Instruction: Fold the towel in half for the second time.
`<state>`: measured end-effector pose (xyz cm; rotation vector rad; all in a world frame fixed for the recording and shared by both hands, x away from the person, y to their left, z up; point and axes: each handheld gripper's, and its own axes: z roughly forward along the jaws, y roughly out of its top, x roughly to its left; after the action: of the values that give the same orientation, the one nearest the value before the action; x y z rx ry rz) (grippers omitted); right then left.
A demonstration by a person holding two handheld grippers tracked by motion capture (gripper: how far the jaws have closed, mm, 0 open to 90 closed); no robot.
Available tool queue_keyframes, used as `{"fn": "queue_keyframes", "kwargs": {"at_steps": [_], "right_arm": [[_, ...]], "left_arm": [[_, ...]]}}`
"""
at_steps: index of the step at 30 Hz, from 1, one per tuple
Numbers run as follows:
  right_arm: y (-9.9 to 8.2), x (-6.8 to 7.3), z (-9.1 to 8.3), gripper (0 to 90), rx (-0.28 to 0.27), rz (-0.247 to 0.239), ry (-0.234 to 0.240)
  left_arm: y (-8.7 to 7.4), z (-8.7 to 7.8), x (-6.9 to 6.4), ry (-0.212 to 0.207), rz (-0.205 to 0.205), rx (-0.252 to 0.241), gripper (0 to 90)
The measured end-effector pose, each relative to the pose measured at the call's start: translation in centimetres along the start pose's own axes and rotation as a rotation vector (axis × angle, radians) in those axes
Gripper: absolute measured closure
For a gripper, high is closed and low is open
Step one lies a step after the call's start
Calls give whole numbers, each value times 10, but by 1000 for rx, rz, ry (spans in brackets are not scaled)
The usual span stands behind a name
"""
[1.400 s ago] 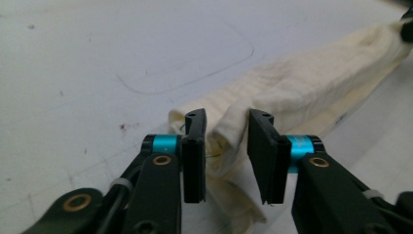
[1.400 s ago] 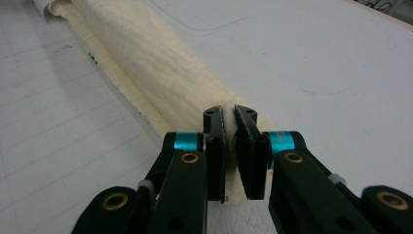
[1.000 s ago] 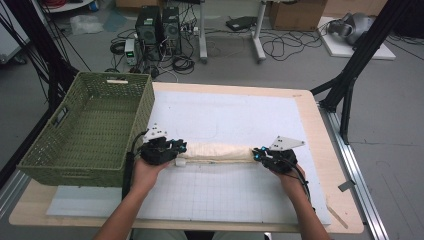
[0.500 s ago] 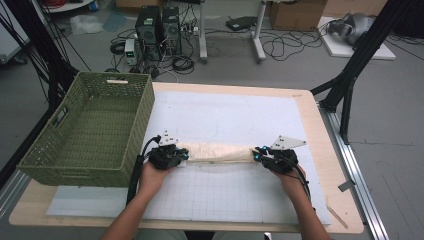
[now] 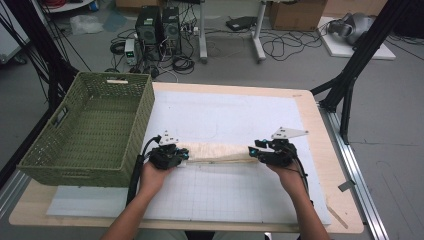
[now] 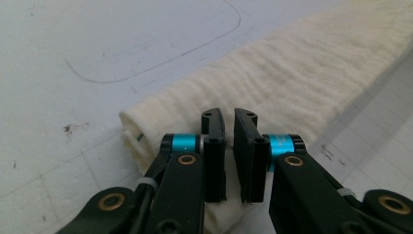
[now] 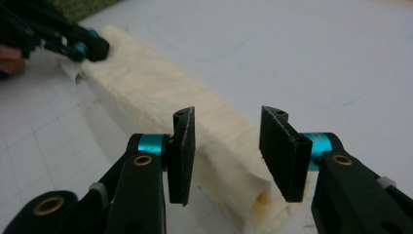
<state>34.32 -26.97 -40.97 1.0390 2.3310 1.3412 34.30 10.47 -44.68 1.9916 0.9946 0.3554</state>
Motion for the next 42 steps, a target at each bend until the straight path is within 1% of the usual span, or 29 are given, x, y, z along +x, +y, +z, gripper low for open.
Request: {"fn": "queue_keyframes", "kwargs": {"at_steps": [2,3,5,6,8,9,11,12,13,15,16,17,19,21,23,25,27,28,29,31,33,34,36,37,38,39,40,41,42], "right_arm": [[-3,0,10,618,54,21,23],[-3,0,13,625,74,17,36],[-5,2,16,625,124,-22,16],[-6,2,17,624,134,-16,15],[-8,0,18,628,151,-26,-1],[-9,-1,19,626,165,-32,-1],[-11,-1,21,613,180,-21,3],[-12,-1,20,599,178,-10,4],[-12,-4,18,576,141,10,4],[-9,-8,9,555,54,58,-23],[-8,-10,5,557,22,78,-36],[-7,-13,1,556,2,106,-65],[-10,-19,4,554,38,139,-88],[-13,-22,9,536,60,174,-65],[-13,-23,12,532,55,202,-47],[-13,-23,15,538,69,199,-48],[-15,-23,21,555,128,182,-59],[-16,-22,23,587,141,176,-60],[-16,-21,24,679,153,152,-58],[-14,-16,23,796,153,84,-78],[-11,-12,23,802,147,35,-125],[-10,-11,22,781,139,15,-155],[-9,-8,21,584,121,-37,-223],[-10,-8,22,476,147,-62,-280],[-12,-9,23,447,168,-50,-303],[-13,-11,23,446,170,-29,-297],[-14,-12,19,449,143,-13,-285],[-12,-12,14,469,110,-5,-286],[-9,-11,8,482,57,-7,-275]], "left_arm": [[0,0,0,0,-1,0,820],[0,0,0,-1,0,1,820],[0,0,0,-2,0,0,819],[0,0,0,-3,1,0,819],[0,0,1,-5,1,1,817],[0,0,1,-4,1,1,816],[0,-1,1,-5,1,2,810],[0,-1,1,-4,-2,1,808],[0,-1,1,-3,-3,0,807],[0,-1,1,-4,-4,-1,804],[0,-1,1,-4,-4,-2,803],[0,-1,1,-6,-6,-3,803],[0,0,1,-5,-5,-2,803],[0,0,1,-6,-6,-2,803],[0,0,1,-7,-10,-6,803],[0,0,2,-8,-4,0,803],[0,0,1,-7,-10,-6,803],[0,0,2,-8,-6,-3,803],[0,0,2,-8,-4,-1,803],[-1,0,2,-7,-7,-2,801],[-1,0,2,-7,-6,-2,799],[-1,0,2,-8,-8,-5,799],[-1,0,1,-5,-10,-7,798],[-1,0,1,-6,-10,-7,798],[-1,0,1,-7,-10,-7,797],[0,0,1,-6,-9,-5,797],[0,0,1,-6,-8,-5,797],[0,0,1,-6,-10,-5,797],[0,0,1,-5,-10,-7,796]]}}
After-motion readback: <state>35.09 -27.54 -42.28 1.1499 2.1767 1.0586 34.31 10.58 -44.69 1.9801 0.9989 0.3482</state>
